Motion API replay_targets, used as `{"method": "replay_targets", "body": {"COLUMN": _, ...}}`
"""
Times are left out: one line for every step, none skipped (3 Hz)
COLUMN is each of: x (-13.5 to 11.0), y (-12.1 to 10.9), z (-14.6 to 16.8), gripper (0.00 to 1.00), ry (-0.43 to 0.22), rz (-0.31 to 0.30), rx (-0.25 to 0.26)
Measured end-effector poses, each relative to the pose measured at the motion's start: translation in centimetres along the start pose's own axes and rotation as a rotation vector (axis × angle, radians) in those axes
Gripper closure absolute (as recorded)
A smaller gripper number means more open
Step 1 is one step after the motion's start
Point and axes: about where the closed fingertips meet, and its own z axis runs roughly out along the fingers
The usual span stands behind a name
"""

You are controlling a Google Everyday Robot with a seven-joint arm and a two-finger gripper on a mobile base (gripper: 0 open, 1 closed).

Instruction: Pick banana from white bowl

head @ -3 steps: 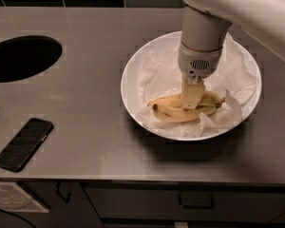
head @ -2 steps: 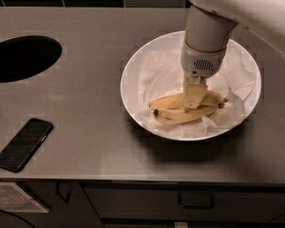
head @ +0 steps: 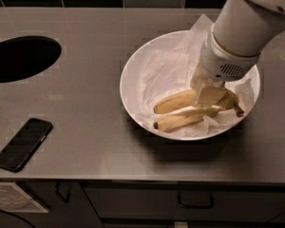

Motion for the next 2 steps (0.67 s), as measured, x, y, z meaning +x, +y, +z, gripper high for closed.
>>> {"method": "replay_targets", "body": {"x": -0.2, "y": 1.89, "z": -3.84, "gripper": 1.0, "ry": -0.101, "rz": -0.047, "rx": 0.117}}
{"method": "replay_targets", "body": {"x": -0.77, "y": 1.98, "z": -4.54, "gripper": 1.0, "ry": -0.121, "rz": -0.07, "rx": 0.133}}
